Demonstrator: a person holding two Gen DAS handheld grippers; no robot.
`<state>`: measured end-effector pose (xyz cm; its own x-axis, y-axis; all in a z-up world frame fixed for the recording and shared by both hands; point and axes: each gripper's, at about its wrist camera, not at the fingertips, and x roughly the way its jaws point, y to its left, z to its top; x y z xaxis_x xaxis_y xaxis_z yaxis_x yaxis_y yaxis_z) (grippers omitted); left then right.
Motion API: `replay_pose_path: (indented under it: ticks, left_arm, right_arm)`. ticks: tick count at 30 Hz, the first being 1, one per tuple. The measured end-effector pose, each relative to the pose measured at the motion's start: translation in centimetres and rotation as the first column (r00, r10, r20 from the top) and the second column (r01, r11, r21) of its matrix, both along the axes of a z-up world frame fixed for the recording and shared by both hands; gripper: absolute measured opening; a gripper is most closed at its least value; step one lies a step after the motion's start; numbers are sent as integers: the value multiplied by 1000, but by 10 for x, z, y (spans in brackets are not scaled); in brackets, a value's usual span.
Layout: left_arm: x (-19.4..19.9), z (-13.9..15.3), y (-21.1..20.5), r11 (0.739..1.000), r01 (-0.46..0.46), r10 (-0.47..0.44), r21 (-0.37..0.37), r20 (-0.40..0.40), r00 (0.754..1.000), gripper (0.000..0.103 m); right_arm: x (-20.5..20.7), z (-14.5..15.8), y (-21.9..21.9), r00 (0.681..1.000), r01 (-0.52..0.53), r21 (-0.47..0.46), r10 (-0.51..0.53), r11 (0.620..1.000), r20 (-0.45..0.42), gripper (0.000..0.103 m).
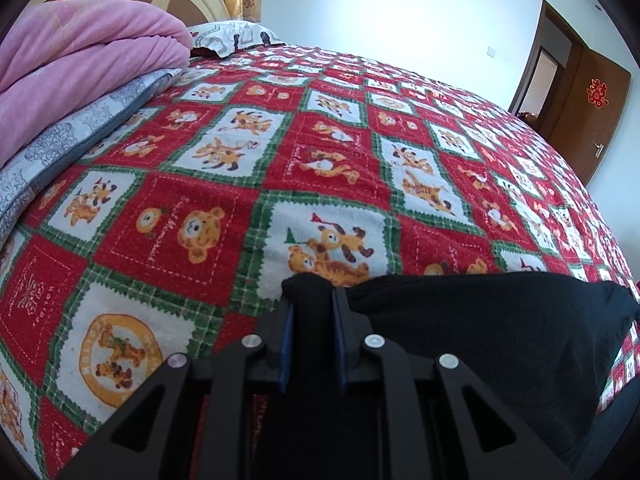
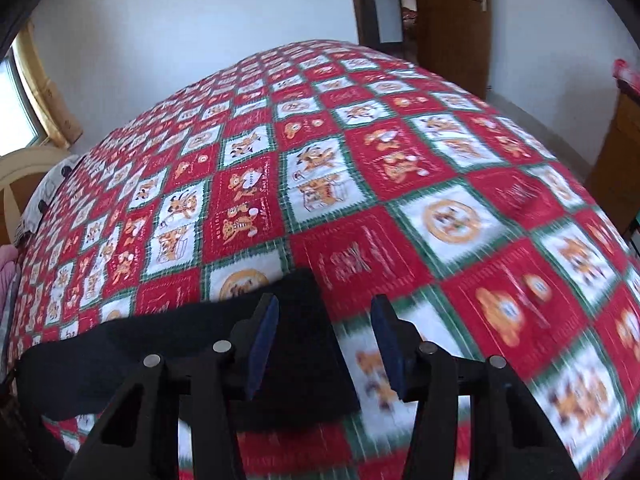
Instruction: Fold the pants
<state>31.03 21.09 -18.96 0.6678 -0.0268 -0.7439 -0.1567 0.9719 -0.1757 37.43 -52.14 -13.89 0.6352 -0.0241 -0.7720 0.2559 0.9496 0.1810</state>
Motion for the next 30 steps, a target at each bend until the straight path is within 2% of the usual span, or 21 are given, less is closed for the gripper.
replay_pose_path:
  ticks: [6,8,9,10,11,12,13,16,19,24,30]
  left_arm:
    - [1,-1,0,1000,-2,2,11,4,1000,18]
    - [2,-2,-1,1000,-2,2,21,3,1000,18]
    - [2,-2,-2,1000,-2,2,24,2,1000,18]
    - [3,-2,-3,1000,-2,2,29,1,1000,18]
    - [4,-2,-4,999,-2,2,39,-1,1000,18]
    - [4,-2,-6,999,-1,1,51,-4,1000,18]
    - [5,-2,-8,998,0,1,60,-7,1000,18]
    - [5,2,-14,995,11,-10,95,-9,1000,13]
    - [-1,13,-19,992,20,-24,123,36,999,12]
    - [-18,37,-7,999,-3,-2,38,140,990,12]
    - [-48,53,9,996,-11,35,-92,261,965,12]
  right_arm:
    - [40,-27,-2,997,-42,65,46,997,-64,50]
    - [49,-40,2,991,-69,61,76,996,-108,48]
    - [51,-45,5,989,-78,45,83,996,-119,44]
    - [53,-48,7,989,-83,25,85,996,-124,30]
    - [55,-50,7,989,-84,12,84,996,-125,24]
    - [55,-50,6,989,-86,24,88,996,-118,20]
    - [56,-49,6,989,-89,30,92,996,-112,11]
    - [54,-40,16,988,-118,-14,116,993,-103,8]
    - [42,-20,23,992,-125,-47,123,991,-39,8]
    - [5,20,20,985,-109,-100,121,989,123,8]
    - [-54,46,11,946,-96,-120,128,988,298,8]
